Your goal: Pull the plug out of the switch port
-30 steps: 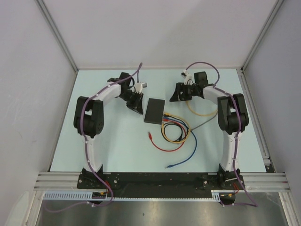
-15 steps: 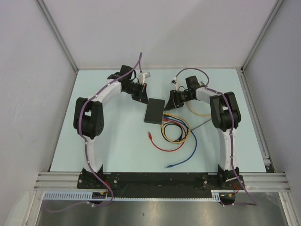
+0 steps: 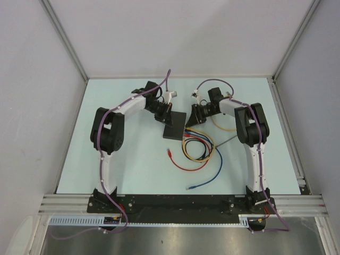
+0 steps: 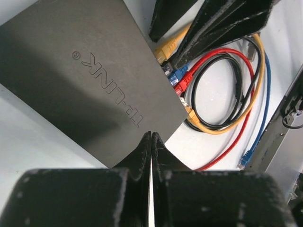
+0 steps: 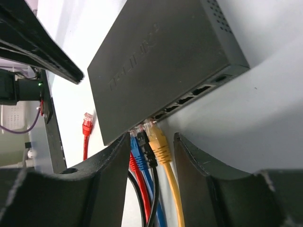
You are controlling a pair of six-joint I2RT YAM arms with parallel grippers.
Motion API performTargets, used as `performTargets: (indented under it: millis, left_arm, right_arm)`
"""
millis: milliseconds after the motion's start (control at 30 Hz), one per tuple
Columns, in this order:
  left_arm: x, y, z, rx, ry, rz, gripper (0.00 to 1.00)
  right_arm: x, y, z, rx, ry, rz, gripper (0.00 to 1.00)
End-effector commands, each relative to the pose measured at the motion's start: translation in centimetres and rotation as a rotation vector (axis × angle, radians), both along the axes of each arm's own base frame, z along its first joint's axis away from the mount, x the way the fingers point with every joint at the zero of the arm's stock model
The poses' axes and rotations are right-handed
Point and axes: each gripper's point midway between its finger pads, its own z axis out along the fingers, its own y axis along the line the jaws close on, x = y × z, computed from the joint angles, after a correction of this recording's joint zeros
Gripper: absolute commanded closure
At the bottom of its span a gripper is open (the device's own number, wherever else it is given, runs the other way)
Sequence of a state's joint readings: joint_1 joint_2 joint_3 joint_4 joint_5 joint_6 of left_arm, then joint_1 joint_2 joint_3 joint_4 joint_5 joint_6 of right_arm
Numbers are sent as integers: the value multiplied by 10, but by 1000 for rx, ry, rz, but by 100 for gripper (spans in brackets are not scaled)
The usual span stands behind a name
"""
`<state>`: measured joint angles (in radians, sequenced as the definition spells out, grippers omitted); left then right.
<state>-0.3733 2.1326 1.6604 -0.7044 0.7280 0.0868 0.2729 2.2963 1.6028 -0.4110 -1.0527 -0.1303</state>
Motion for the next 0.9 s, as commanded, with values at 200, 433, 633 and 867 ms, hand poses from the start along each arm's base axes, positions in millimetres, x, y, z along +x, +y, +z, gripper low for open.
performTargets:
  millis: [200,433,633,867]
  left_arm:
    - [6,3,-19,70,-15,5,99]
    - [7,2,-24,89,-17,3,99]
    - [8,2,-27,97,-16,5,98]
    - [9,2,-28,102,-16,5,98]
  right_arm:
    - [2,6,-1,53,2,52,61]
    - [0,6,-5,60,19,61,66]
    - [1,8,-8,61,24,63,66]
    - [1,10,-12,54,28,65,67]
